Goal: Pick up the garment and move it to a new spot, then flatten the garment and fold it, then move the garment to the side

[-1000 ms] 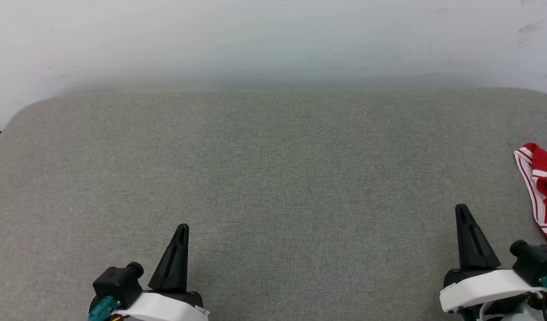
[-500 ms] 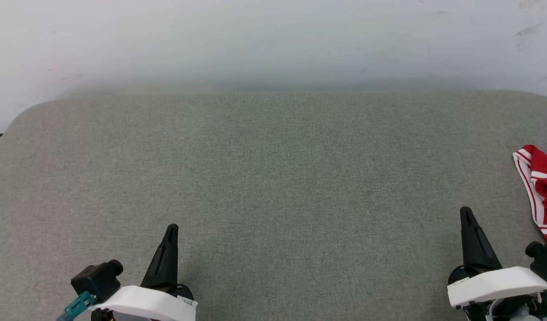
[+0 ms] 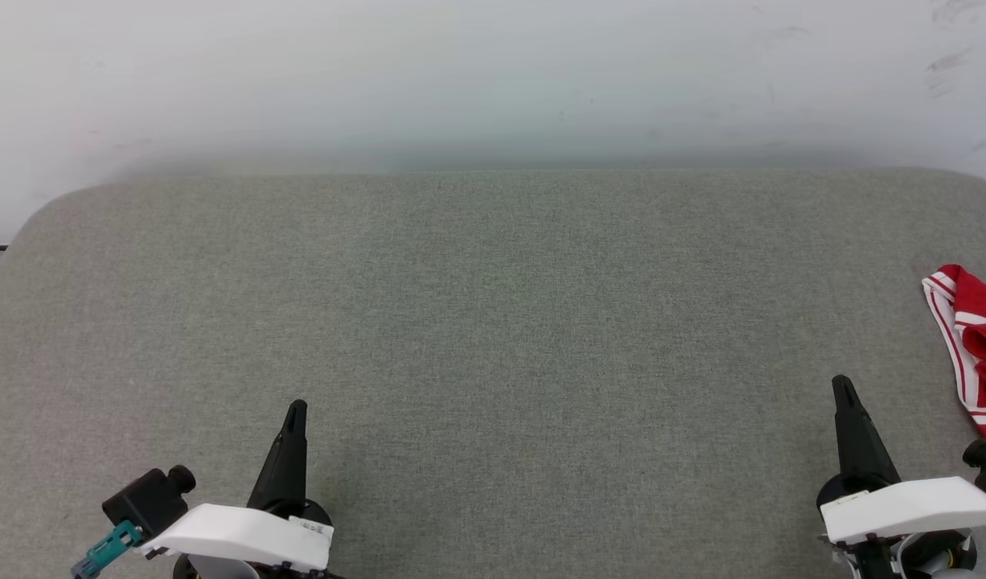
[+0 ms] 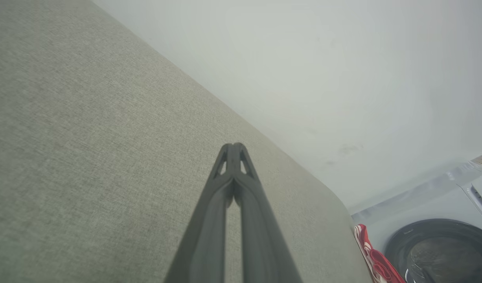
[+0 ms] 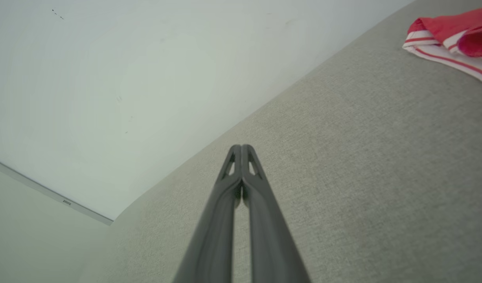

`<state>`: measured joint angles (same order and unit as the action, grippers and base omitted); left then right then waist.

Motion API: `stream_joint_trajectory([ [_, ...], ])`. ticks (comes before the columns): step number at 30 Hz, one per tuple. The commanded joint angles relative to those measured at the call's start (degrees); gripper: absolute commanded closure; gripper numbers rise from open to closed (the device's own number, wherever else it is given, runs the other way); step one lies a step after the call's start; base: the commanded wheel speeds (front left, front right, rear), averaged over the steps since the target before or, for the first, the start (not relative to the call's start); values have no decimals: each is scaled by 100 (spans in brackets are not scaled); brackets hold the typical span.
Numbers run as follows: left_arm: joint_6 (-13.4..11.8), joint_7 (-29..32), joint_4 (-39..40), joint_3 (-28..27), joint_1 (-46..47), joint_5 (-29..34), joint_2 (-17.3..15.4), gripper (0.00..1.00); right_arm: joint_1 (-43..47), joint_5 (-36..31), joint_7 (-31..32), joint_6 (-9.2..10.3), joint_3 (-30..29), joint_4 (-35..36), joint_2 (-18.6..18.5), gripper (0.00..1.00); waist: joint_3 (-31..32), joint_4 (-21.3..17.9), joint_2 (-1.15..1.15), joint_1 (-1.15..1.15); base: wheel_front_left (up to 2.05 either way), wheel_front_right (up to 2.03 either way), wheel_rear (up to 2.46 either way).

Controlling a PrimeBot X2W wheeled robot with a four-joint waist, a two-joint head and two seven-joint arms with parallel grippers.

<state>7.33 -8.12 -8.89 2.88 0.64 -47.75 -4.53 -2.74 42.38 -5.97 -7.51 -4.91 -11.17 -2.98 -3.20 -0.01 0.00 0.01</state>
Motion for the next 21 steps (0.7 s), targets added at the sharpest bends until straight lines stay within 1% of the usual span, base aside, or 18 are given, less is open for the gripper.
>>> stream_joint_trajectory([
  [1, 12, 53, 35, -44, 157, -211, -33, 100, -163, 227, 54, 0, -16, 46, 4, 100, 5, 0, 0, -1, 0, 0, 0],
  [21, 16, 394, -117, -208, 279, -1600, -60, 100, -239, 1677, 420, 1, -63, -52, 8, 100, 73, 0, 0, -1, 0, 0, 0],
])
